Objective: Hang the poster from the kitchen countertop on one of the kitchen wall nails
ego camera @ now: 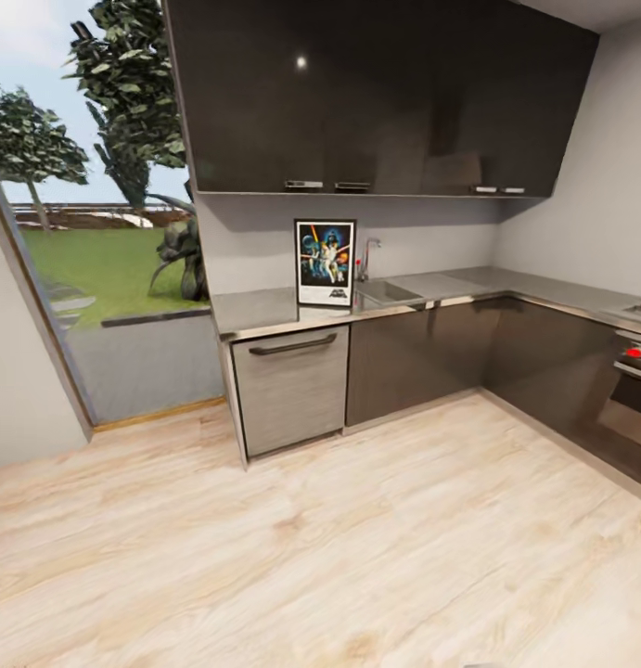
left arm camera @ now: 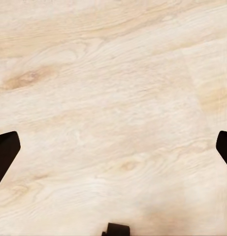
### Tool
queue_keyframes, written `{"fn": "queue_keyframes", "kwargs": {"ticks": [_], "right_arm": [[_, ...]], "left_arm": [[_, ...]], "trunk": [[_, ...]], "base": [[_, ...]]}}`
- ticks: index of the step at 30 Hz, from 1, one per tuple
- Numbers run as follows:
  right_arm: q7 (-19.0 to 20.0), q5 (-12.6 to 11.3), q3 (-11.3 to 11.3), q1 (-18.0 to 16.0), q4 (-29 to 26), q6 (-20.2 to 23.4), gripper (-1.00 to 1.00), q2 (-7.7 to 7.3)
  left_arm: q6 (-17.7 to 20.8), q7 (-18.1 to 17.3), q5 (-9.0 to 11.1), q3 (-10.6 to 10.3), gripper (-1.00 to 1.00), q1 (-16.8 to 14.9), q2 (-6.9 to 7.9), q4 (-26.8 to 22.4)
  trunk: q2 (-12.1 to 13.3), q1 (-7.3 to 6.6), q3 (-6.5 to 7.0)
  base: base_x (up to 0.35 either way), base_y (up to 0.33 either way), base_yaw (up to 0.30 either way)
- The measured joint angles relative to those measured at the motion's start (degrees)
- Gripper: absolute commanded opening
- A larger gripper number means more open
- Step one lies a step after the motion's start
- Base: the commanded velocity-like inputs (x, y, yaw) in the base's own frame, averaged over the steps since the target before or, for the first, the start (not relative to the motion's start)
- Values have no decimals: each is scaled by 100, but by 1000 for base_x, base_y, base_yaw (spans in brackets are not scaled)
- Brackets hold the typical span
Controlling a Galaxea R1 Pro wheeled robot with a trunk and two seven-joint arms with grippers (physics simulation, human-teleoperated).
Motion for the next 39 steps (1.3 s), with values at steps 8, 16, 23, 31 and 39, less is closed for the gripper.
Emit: {"fn": "queue_keyframes", "kwargs": {"ticks": [8,16,23,31,39], "right_arm": [[0,-2,0,2,0,0,100,0],[0,-5,-1,2,0,0,100,0],[0,-7,-7,2,-1,0,100,0],[0,-8,-9,0,-1,0,100,0],[0,-7,-8,2,0,0,100,-2]], "left_arm": [[0,0,-1,0,100,-2,-2,1],[-1,0,-1,0,100,-2,-3,1],[-1,0,-1,-2,100,-1,-4,3],[-1,0,-1,-2,100,0,-5,1],[0,0,-1,0,100,0,0,0]], "trunk": [[0,0,0],[0,0,0],[0,0,0],[0,0,0],[0,0,0]], "base": [[314,-149,281],[300,-185,171],[291,-205,18],[289,-211,1],[299,-179,0]]}}
